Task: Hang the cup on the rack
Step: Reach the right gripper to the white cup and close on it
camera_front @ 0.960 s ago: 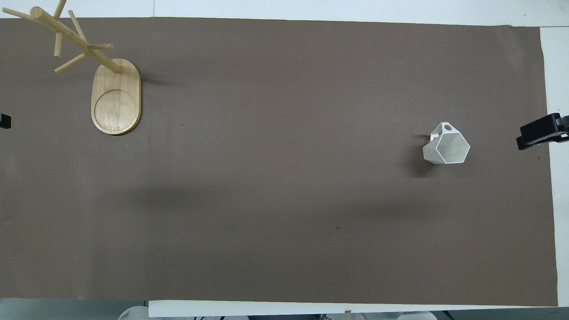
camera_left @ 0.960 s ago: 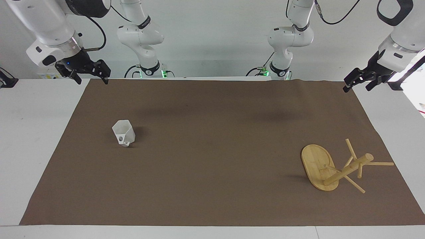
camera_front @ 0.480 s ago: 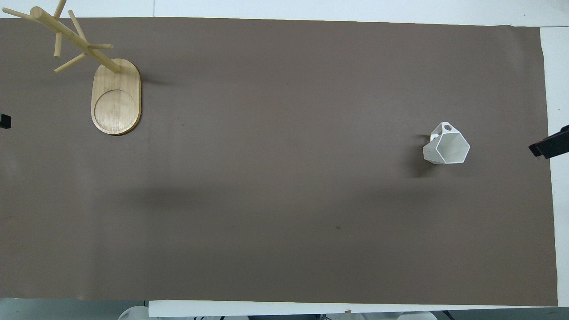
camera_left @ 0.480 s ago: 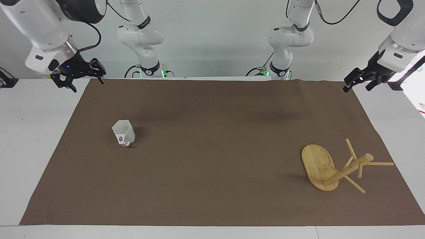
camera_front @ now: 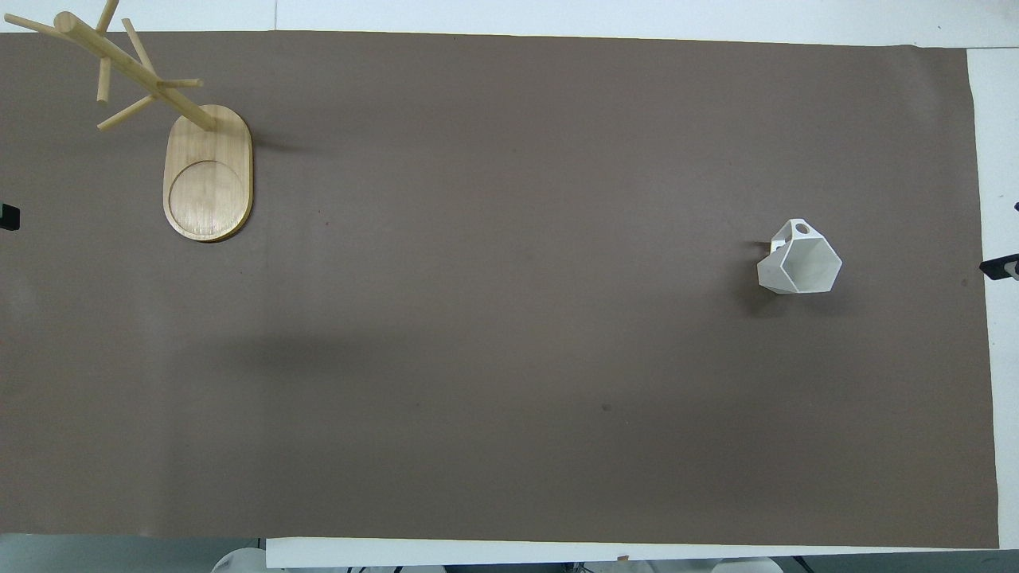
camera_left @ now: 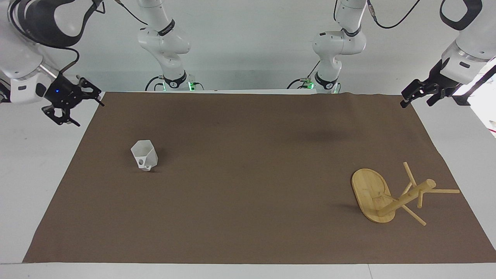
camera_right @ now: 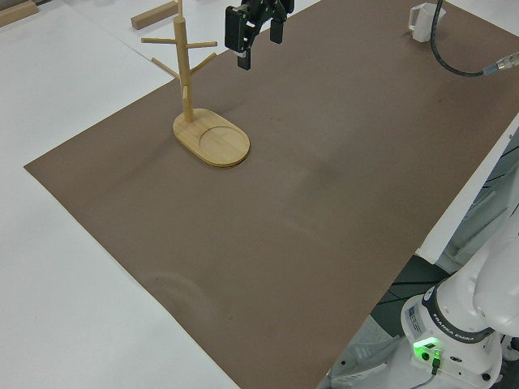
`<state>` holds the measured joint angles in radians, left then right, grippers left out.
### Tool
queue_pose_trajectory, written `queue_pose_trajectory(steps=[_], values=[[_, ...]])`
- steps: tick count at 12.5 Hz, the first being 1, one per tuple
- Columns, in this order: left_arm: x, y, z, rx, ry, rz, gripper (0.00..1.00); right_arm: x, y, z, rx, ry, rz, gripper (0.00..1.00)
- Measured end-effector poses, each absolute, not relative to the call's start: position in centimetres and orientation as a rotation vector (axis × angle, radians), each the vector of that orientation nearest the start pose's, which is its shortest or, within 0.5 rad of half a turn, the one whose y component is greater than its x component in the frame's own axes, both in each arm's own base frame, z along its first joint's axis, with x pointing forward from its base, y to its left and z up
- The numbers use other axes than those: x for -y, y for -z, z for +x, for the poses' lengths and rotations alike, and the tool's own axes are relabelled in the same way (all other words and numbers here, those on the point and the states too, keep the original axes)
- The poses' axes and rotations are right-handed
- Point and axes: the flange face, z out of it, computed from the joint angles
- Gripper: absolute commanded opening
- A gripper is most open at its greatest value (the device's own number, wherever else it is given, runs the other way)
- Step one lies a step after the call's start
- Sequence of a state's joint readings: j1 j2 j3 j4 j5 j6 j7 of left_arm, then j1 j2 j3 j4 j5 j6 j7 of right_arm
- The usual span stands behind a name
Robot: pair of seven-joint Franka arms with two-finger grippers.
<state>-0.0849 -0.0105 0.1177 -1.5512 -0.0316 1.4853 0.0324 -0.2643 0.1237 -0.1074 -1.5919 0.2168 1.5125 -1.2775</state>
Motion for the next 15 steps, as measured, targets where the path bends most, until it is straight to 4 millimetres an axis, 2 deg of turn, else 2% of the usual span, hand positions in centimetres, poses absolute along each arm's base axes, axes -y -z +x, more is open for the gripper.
queue_pose_trajectory(steps=[2,3,5,7,8,11,13,14,15], values=[[-1.5,-63.2,54.2,-0.002,-0.086,-3.175,1.00,20.6,-51.2,55.3,1.333,0.087,-2.435,1.00],[-1.5,-63.2,54.2,-0.002,-0.086,-3.175,1.00,22.2,-48.9,55.4,1.390,0.143,-2.341,1.00],[-1.5,-63.2,54.2,-0.002,-0.086,-3.175,1.00,25.5,-43.8,55.0,1.460,0.294,-2.137,1.00],[-1.5,-63.2,54.2,-0.002,-0.086,-3.175,1.00,29.0,-38.2,53.7,1.436,0.479,-1.951,1.00],[-1.5,-63.2,54.2,-0.002,-0.086,-3.175,1.00,29.7,-35.8,53.1,1.412,0.579,-1.860,1.00],[-1.5,-63.2,54.2,-0.002,-0.086,-3.175,1.00,28.4,-28.5,52.8,1.322,0.807,-1.615,1.00],[-1.5,-63.2,54.2,-0.002,-0.086,-3.175,1.00,27.2,-22.8,53.0,1.271,0.942,-1.492,1.00],[-1.5,-63.2,54.2,-0.002,-0.086,-3.175,1.00,26.7,-21.1,53.1,1.266,0.983,-1.456,1.00],[-1.5,-63.2,54.2,-0.002,-0.086,-3.175,1.00,26.1,-20.1,53.4,1.274,1.018,-1.423,1.00]])
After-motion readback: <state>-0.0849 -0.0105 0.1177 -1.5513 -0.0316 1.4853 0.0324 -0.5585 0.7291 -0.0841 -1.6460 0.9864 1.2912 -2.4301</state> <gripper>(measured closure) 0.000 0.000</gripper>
